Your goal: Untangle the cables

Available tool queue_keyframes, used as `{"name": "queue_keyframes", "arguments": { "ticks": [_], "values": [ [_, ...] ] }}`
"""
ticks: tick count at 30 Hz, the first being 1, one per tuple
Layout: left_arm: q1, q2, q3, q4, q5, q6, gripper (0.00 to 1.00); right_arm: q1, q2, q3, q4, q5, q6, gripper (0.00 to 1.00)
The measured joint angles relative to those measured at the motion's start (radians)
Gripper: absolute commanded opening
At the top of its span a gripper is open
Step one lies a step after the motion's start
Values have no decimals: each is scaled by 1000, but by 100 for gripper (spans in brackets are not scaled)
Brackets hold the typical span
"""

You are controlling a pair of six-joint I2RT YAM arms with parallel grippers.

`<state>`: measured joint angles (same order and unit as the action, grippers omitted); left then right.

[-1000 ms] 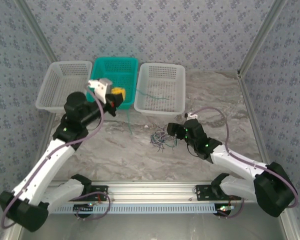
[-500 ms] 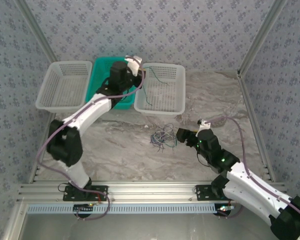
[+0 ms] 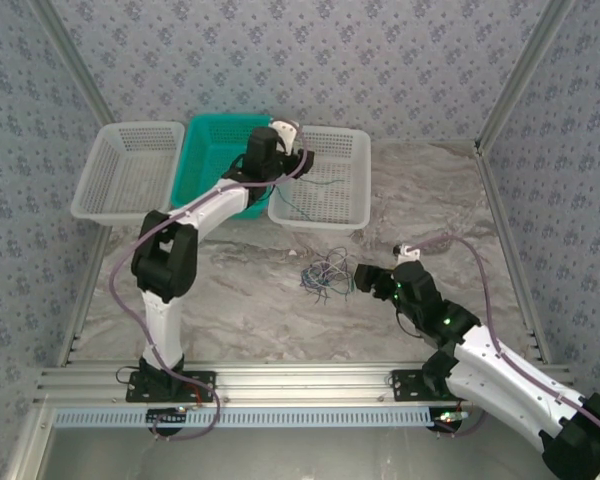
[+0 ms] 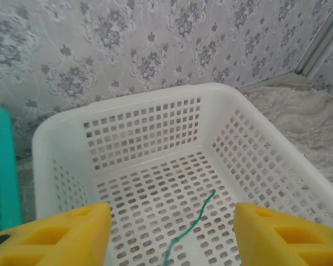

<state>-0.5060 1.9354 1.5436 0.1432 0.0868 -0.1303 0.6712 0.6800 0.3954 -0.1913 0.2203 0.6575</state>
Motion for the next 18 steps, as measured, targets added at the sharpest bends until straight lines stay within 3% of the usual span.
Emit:
{"name": "queue_keyframes", "arguments": {
  "ticks": [6,13,18],
  "values": [
    [-35,-354,-198,-43,-21,-17,60,2,90,29,10,-10,-3,84],
    [-194,-709,-457,-128,-9,17,59,2,333,114,96,-113,-4,84],
    [-241,-751,-662,-175,11,7,59,-8,518,166,144,-173,11,59]
  ]
}}
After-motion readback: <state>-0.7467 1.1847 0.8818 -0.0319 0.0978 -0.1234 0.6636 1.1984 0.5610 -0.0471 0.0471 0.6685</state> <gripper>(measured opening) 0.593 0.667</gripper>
